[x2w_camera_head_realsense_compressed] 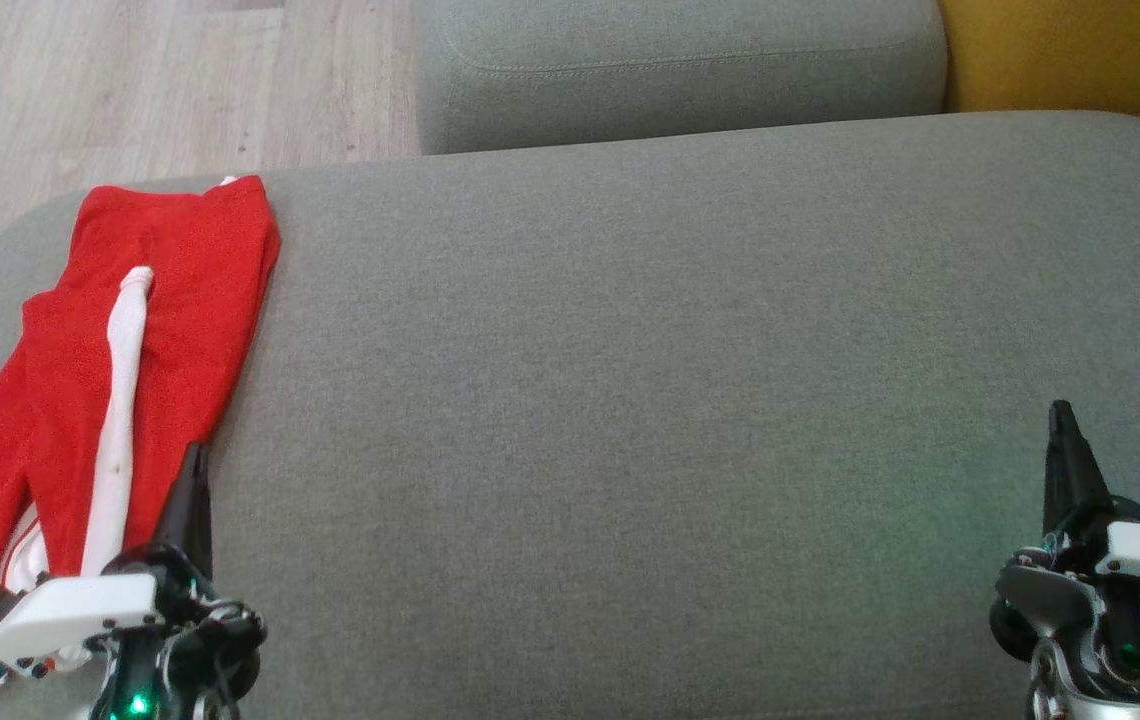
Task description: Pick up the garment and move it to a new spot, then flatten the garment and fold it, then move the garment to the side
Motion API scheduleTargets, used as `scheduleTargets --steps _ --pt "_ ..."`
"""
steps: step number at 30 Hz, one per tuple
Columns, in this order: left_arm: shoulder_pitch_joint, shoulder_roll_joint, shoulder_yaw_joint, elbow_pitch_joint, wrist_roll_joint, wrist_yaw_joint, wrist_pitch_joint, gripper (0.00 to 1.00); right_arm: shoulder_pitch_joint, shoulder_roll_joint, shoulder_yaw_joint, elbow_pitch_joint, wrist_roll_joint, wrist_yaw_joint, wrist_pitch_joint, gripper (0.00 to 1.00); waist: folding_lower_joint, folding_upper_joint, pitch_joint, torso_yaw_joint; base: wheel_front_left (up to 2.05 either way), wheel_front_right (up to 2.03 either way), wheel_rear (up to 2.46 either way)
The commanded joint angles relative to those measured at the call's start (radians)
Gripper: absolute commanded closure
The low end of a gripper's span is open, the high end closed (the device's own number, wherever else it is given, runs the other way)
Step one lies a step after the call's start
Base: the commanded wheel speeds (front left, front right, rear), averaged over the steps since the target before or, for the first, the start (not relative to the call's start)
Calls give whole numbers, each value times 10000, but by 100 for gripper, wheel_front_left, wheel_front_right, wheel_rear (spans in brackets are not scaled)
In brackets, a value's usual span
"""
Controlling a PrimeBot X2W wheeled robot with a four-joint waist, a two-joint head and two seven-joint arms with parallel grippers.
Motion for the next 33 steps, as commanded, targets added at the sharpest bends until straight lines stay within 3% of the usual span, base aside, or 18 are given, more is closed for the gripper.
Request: scheduleTargets --steps 1,12,13,33 --pt "-589 83 357 -382 -45 -73 74 100 -221 -33 211 -386 72 -7 56 100 0 0 0 0 0 0 0" --pt "-589 83 357 -382 -45 -73 74 100 -221 -33 211 -386 72 -7 56 100 0 0 0 0 0 0 0" --pt "6 -6 -6 40 2 6 -4 0 0 2 4 38 -4 0 0 0 0 0 0 0 0 0 0" --pt "-92 -8 -308 67 29 -1 -507 0 -95 -18 552 -171 -96 -1 -419 0 0 0 -27 11 0 0 0"
